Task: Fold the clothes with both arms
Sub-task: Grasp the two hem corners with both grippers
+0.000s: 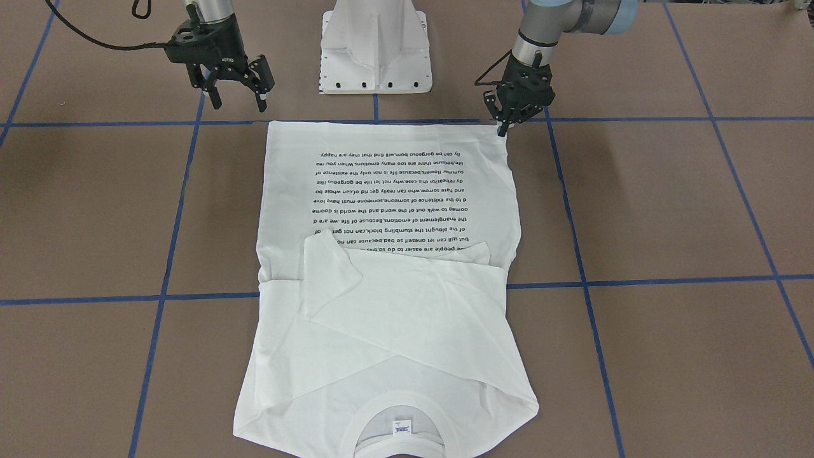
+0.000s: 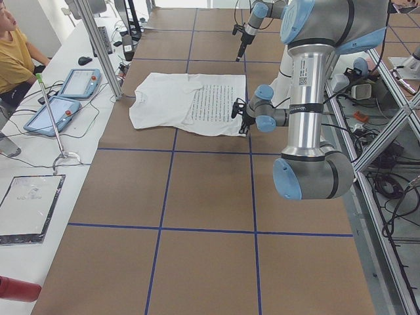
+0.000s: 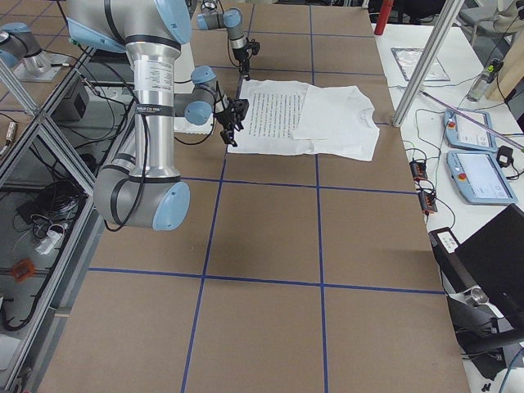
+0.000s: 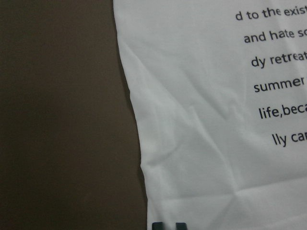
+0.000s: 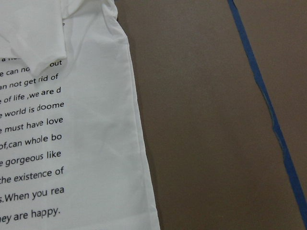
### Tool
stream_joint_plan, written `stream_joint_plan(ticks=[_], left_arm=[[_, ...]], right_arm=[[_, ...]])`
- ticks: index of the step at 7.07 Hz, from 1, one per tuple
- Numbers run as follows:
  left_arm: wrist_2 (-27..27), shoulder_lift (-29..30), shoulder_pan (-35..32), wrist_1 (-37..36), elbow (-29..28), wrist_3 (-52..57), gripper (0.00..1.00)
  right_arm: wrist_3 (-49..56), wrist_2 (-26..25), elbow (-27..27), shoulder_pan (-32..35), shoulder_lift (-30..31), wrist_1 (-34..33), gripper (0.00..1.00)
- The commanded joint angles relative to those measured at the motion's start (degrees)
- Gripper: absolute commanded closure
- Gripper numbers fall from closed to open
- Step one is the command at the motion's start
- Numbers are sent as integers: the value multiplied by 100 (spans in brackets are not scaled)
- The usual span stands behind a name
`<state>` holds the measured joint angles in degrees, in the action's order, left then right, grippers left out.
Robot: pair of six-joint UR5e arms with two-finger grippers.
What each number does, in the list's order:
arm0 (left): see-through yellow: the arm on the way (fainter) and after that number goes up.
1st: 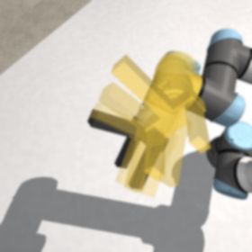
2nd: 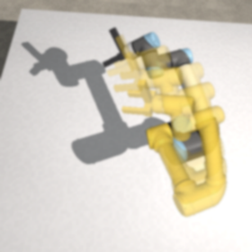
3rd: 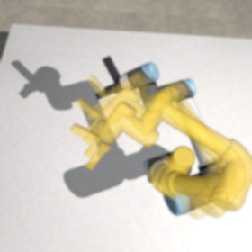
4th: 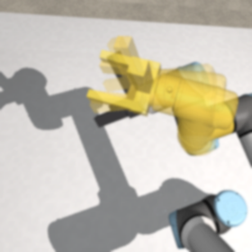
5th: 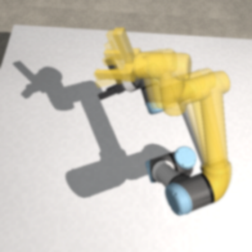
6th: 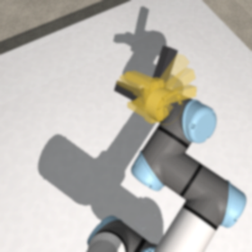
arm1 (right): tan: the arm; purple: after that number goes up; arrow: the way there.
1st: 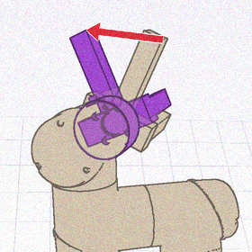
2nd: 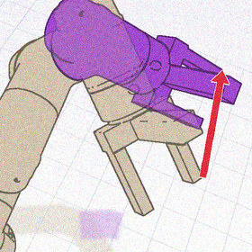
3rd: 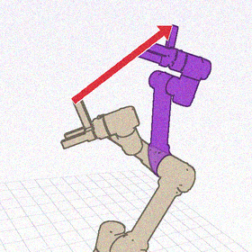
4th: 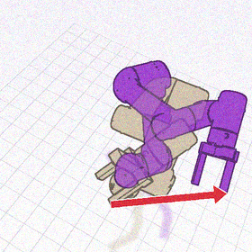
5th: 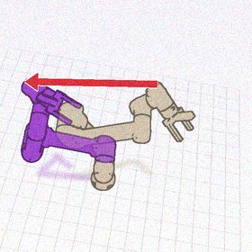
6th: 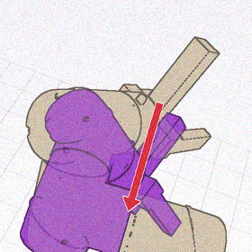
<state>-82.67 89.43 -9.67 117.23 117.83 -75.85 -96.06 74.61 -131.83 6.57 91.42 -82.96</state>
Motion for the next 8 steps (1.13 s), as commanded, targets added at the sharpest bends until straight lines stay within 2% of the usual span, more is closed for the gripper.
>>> stream_joint_plan(ticks=[1,2,3,5,6,8], left_arm=[[-4,-39,-17,-59,457,18,100],[-30,-31,-17,-199,747,44,100],[-213,13,-17,-305,907,36,100],[-259,31,-8,-306,900,27,100],[-259,22,-8,-306,900,27,100],[-259,13,-17,-306,908,9,100]], right_arm=[[-428,-568,200,-496,-10,-1,5],[-448,-936,402,-733,-54,-1,18],[-483,-975,526,-840,-63,-1,22],[-562,-1089,894,-911,-350,-1,23],[-615,-1168,1061,-929,-631,-1,30],[-931,-1247,1247,-990,-775,16,35]])
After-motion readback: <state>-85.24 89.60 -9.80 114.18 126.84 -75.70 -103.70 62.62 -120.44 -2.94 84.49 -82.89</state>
